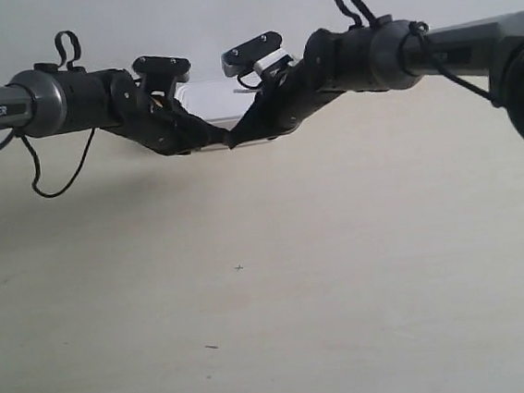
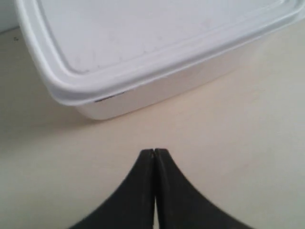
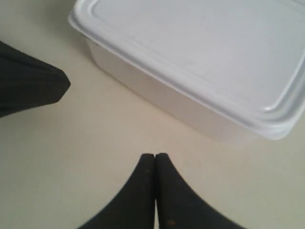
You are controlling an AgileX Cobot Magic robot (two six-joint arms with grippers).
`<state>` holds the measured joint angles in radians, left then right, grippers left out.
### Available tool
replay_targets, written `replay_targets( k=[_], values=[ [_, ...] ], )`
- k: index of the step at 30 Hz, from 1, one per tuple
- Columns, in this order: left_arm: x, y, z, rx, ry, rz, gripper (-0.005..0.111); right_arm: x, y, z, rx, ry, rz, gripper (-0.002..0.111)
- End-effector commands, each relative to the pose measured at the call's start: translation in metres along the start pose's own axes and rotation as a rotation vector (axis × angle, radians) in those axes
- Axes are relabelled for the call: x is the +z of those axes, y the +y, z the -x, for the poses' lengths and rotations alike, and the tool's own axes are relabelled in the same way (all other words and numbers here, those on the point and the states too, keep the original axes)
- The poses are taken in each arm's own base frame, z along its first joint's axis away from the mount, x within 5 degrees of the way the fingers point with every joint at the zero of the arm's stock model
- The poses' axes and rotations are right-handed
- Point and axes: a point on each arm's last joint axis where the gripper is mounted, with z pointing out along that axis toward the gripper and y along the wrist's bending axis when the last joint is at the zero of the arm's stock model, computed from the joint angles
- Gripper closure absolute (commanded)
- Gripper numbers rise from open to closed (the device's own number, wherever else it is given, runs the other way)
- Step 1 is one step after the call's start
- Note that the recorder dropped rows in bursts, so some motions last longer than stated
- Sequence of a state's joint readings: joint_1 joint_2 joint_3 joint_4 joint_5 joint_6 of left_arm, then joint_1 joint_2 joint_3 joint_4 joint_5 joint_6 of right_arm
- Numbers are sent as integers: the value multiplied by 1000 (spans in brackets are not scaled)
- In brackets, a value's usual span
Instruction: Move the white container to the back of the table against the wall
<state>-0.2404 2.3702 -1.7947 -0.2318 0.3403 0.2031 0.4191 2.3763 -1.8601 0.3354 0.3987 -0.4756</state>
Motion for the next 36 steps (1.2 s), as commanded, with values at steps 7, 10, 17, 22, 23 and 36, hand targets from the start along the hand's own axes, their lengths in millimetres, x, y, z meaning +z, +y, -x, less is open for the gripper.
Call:
replay_targets(
  k=[7, 10, 17, 22, 23, 36],
  values=[
    [-112, -4, -22, 32, -140, 55, 107, -116, 2, 30, 6, 57, -78, 108],
    [-155, -9, -33, 26, -229, 65, 107, -159, 15, 23, 12, 13, -75, 108],
    [-261, -49, -89, 34, -490, -14, 107, -274, 67, -19, 21, -257, -39, 108],
    [-331, -74, -150, 77, -647, -187, 107, -354, 101, -84, 48, -477, 61, 108],
    [-338, -74, -158, 76, -665, -210, 107, -365, 102, -96, 56, -503, 74, 108],
    [-390, -60, -189, 17, -895, -294, 107, -405, 99, -135, 97, -830, 85, 108]
  ],
)
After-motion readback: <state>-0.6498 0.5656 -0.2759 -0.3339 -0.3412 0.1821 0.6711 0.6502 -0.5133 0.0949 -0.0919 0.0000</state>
